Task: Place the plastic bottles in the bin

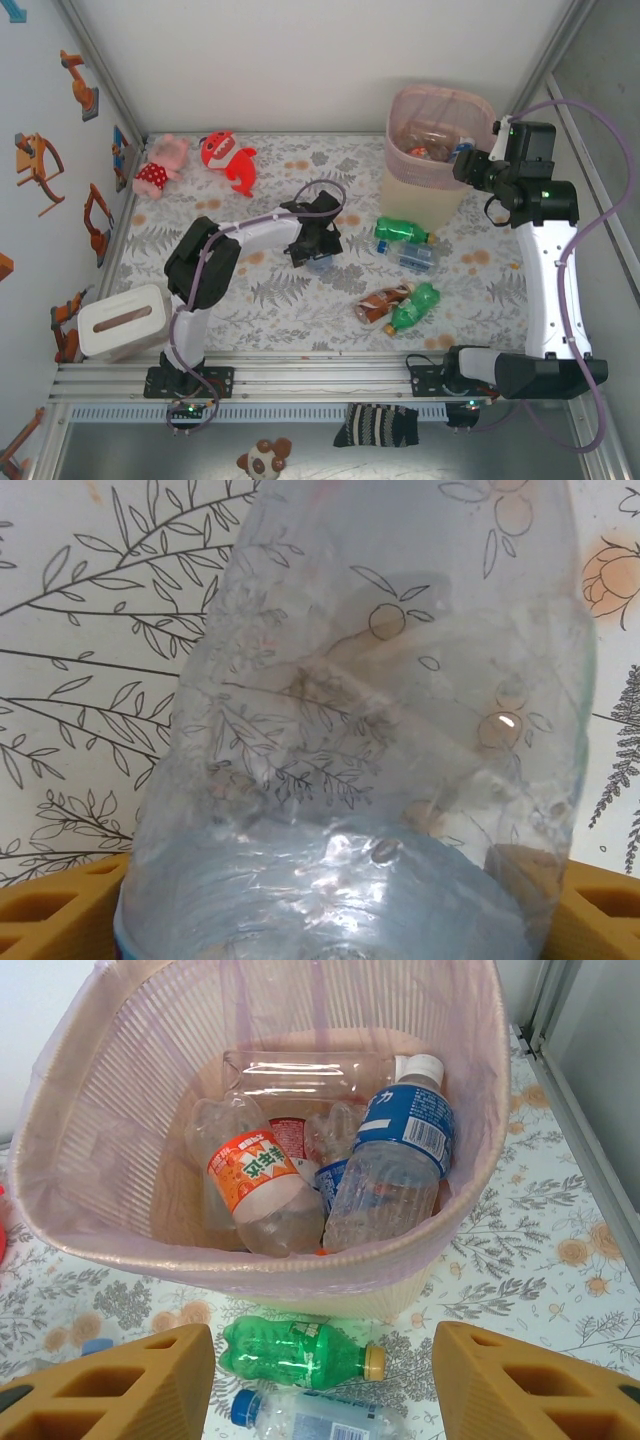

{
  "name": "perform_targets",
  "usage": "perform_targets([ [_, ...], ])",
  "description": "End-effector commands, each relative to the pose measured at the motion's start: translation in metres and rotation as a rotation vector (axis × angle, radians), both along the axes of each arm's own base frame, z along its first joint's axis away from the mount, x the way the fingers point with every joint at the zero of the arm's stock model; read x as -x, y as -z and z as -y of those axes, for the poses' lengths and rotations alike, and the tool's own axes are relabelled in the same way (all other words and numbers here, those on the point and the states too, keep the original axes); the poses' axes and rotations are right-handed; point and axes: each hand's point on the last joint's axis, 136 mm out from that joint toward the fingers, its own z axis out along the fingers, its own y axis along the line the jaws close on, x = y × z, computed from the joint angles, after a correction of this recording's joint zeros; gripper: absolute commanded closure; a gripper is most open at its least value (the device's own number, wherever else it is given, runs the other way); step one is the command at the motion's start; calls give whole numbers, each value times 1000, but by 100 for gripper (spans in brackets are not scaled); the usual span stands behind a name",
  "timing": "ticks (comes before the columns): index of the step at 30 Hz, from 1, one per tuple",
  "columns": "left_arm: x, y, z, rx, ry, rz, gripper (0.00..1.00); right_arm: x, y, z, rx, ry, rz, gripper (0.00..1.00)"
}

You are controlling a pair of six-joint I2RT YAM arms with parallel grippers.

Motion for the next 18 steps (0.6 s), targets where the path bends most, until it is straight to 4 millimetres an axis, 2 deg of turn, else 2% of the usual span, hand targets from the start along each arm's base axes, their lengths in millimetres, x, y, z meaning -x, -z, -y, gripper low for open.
perform_targets([
  [1, 13, -5, -5, -7, 31, -23, 19, 4, -8, 0, -9, 5, 30, 42],
  [7, 13, -9, -8, -14, 38, -8, 26, 3, -9, -1, -18, 3, 25, 42],
  [12, 8, -21, -10, -18, 48, 36, 31, 4, -11, -3, -30, -1, 30, 42],
  [18, -6, -61, -7, 14, 115, 199, 31, 6, -19, -10, -52, -35, 59, 42],
])
